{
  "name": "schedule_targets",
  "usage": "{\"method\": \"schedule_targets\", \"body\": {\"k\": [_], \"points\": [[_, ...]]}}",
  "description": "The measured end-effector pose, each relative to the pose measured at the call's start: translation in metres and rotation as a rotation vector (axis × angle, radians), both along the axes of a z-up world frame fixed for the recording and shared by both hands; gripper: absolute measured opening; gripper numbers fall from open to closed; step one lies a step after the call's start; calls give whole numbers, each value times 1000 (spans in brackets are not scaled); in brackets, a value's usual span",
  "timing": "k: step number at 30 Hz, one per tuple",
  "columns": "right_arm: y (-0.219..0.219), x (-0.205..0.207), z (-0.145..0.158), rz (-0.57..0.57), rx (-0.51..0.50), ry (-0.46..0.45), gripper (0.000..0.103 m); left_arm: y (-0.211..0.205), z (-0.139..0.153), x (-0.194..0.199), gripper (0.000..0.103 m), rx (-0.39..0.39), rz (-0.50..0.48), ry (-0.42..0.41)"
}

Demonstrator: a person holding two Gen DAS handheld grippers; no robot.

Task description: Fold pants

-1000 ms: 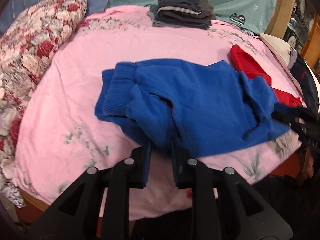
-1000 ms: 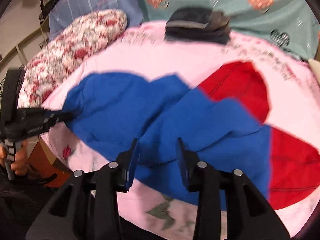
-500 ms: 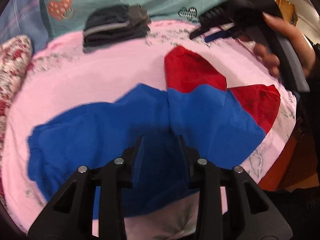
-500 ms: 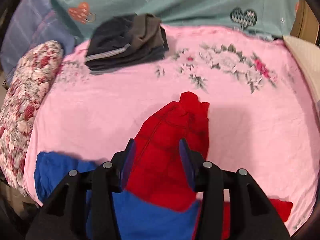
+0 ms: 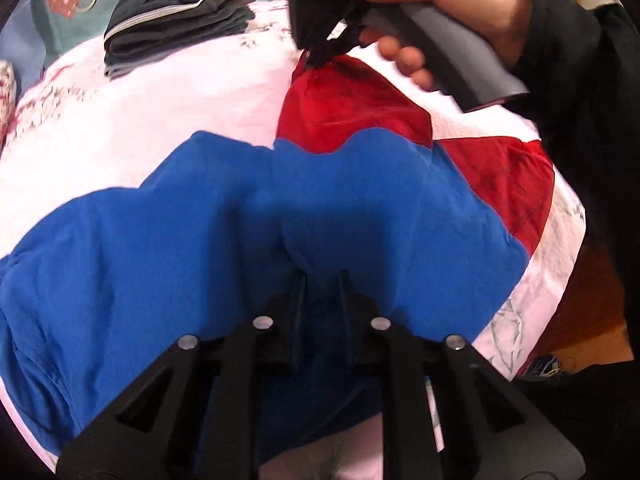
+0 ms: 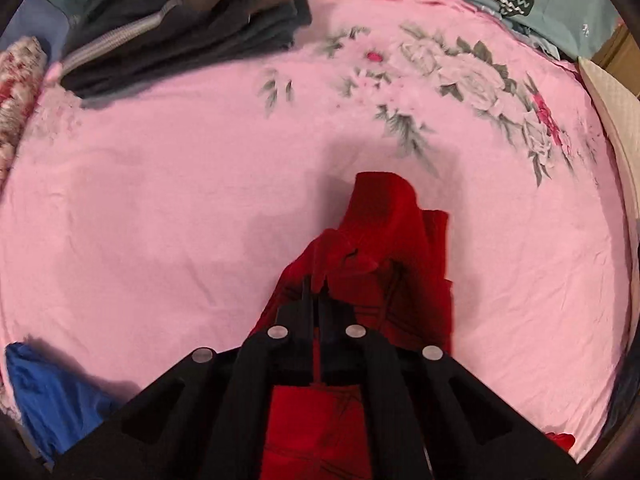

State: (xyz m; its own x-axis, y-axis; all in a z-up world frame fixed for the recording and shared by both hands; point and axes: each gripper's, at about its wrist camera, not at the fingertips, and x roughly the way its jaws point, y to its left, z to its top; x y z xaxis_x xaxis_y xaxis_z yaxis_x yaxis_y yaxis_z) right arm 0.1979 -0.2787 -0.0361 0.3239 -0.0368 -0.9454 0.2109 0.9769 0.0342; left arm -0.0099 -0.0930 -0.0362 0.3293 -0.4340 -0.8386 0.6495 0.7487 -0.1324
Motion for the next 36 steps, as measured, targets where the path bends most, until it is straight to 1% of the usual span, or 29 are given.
{"method": "schedule_targets", "body": {"k": [1,3,5,7,9,10,12,13,14,15,17,19,21,23,25,27,29,30,31,33,34,36], "points": [[-11,-14,12,-10,41,-49,1,-1,0,-1,11,-5,-4,0],[-27,-39,32,-24,72,-117,1,-3,3,-2,9,-17,-14,1],[-48,-72,57,-42,129,-200,1,-6,11,-10,9,-34,-39,-15],[-72,-115,85,-73,148,-301,1,-11,20,-17,9,-49,-71,-31],[-91,-151,104,-107,157,-372,1,-16,30,-28,9,-70,-118,-50],[-106,-177,113,-138,171,-417,1,-20,35,-37,9,-78,-151,-61],[-120,-217,119,-176,174,-465,1,-28,39,-50,9,-83,-200,-68],[-126,-238,116,-198,183,-481,1,-31,39,-55,9,-82,-224,-64],[-134,-266,106,-233,201,-489,1,-34,37,-59,9,-78,-243,-55],[-139,-283,95,-257,206,-485,1,-36,34,-61,9,-73,-259,-38],[-147,-313,59,-309,227,-457,1,-39,28,-63,9,-64,-274,-2],[-154,-333,29,-345,261,-442,1,-44,27,-64,9,-56,-282,10],[-161,-348,2,-386,306,-449,1,-45,27,-66,9,-50,-291,1],[-164,-356,-12,-406,342,-460,1,-42,29,-67,10,-50,-286,-13],[-161,-358,-18,-403,344,-454,2,-39,31,-66,13,-56,-263,-19],[-158,-362,-14,-389,335,-461,6,-34,33,-60,13,-58,-231,-26],[-160,-368,-3,-387,330,-481,23,-29,33,-55,13,-55,-209,-38],[-163,-371,3,-401,314,-489,40,-29,33,-52,13,-51,-203,-43],[-166,-374,9,-421,294,-505,44,-29,32,-53,13,-47,-201,-47],[-176,-375,23,-431,274,-529,45,-33,25,-51,13,-26,-200,-52],[-180,-374,26,-435,268,-523,50,-36,20,-50,13,-14,-204,-46],[-185,-361,28,-431,249,-459,57,-42,11,-48,13,11,-209,-41]]}}
